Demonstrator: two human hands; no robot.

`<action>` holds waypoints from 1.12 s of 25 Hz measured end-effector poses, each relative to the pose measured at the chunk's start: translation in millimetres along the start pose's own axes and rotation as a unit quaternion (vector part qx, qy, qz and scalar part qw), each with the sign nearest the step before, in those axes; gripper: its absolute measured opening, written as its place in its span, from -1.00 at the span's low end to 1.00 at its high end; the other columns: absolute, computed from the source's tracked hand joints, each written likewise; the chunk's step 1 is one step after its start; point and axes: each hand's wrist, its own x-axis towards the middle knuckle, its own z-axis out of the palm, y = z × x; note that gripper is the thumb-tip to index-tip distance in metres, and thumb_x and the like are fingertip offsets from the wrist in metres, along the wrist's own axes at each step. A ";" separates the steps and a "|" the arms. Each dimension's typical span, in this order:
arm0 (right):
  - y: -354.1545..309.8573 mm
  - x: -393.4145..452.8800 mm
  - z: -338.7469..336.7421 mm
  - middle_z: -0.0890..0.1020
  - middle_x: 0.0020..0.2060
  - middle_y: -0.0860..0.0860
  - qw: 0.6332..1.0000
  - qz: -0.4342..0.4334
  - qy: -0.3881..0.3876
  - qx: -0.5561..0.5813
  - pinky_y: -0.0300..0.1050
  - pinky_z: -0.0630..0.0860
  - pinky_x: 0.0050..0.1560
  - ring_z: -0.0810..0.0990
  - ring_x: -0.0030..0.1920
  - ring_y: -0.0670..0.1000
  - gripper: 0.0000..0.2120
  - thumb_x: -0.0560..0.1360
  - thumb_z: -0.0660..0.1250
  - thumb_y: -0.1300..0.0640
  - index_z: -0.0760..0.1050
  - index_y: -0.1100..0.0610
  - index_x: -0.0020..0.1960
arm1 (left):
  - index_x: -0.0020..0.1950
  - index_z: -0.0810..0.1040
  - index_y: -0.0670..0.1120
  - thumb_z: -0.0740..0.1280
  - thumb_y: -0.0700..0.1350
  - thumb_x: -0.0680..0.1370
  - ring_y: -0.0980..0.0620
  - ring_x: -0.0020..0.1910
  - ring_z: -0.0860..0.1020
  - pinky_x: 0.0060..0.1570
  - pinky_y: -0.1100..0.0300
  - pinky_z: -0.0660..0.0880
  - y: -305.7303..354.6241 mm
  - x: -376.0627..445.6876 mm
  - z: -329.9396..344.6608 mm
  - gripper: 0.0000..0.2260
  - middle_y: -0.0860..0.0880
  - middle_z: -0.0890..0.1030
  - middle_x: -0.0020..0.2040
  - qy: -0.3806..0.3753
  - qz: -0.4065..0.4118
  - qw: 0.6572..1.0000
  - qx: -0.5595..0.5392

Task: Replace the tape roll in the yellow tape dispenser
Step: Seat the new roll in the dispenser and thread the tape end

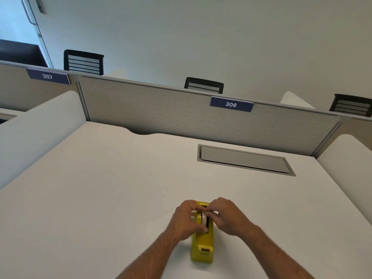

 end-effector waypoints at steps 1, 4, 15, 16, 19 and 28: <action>0.1 -0.7 -0.8 0.71 -0.07 -0.05 1.000 0.002 -0.003 0.012 -0.09 0.55 -0.02 0.56 -0.05 -0.04 -0.80 0.56 0.32 0.00 0.67 0.02 0.08 | -0.01 0.58 0.24 0.68 -0.06 0.17 0.13 0.11 0.50 -0.09 0.41 0.43 0.0 0.4 0.1 -0.50 0.16 0.42 0.26 0.000 -0.001 1.000 0.002; -0.9 -4.2 -2.3 0.69 -0.08 -0.11 1.000 0.007 -0.016 0.017 -0.12 0.58 -0.05 0.54 -0.04 -0.08 -0.76 0.47 0.38 -0.12 0.66 -0.05 0.06 | -0.05 0.59 0.28 0.67 -0.06 0.16 0.14 0.11 0.48 -0.07 0.39 0.43 -0.4 0.8 0.3 -0.52 0.16 0.41 0.25 -0.004 0.003 1.000 0.008; -8.6 -0.9 -4.4 0.65 -0.09 -0.05 0.999 -0.031 -0.016 -0.039 -0.10 0.51 -0.08 0.51 -0.05 -0.05 -0.83 0.55 0.33 -0.01 0.67 -0.03 0.06 | -0.08 0.58 0.29 0.67 -0.06 0.15 0.20 0.04 0.50 -0.11 0.42 0.43 2.1 -0.6 -2.1 -0.53 0.19 0.42 0.23 -0.009 0.006 1.000 0.011; -9.3 -0.9 -4.2 0.64 -0.09 -0.05 0.998 -0.038 -0.019 -0.052 -0.09 0.52 -0.07 0.50 -0.04 -0.04 -0.82 0.56 0.31 -0.01 0.65 -0.01 0.06 | -0.08 0.57 0.29 0.67 -0.06 0.15 0.23 0.03 0.50 -0.09 0.42 0.43 2.4 -0.7 -2.2 -0.53 0.18 0.43 0.23 -0.008 0.009 1.000 0.013; -10.8 -1.5 -2.9 0.60 -0.08 -0.05 0.996 -0.045 -0.020 -0.080 -0.10 0.51 -0.09 0.47 -0.03 -0.05 -0.83 0.58 0.24 -0.02 0.56 0.02 0.03 | -0.05 0.58 0.27 0.66 -0.08 0.17 0.18 0.07 0.50 0.01 0.34 0.46 2.1 -0.3 -2.5 -0.52 0.14 0.44 0.25 -0.006 0.015 1.000 0.016; -11.3 -1.5 0.6 0.55 -0.04 -0.04 0.998 -0.012 -0.012 -0.062 -0.09 0.52 -0.07 0.49 -0.05 -0.04 -0.87 0.60 0.21 0.01 0.47 0.05 0.03 | 0.12 0.62 0.13 0.66 -0.03 0.16 0.16 0.07 0.49 -0.03 0.37 0.46 -2.9 3.5 -0.1 -0.44 0.17 0.43 0.22 0.002 0.011 0.999 0.032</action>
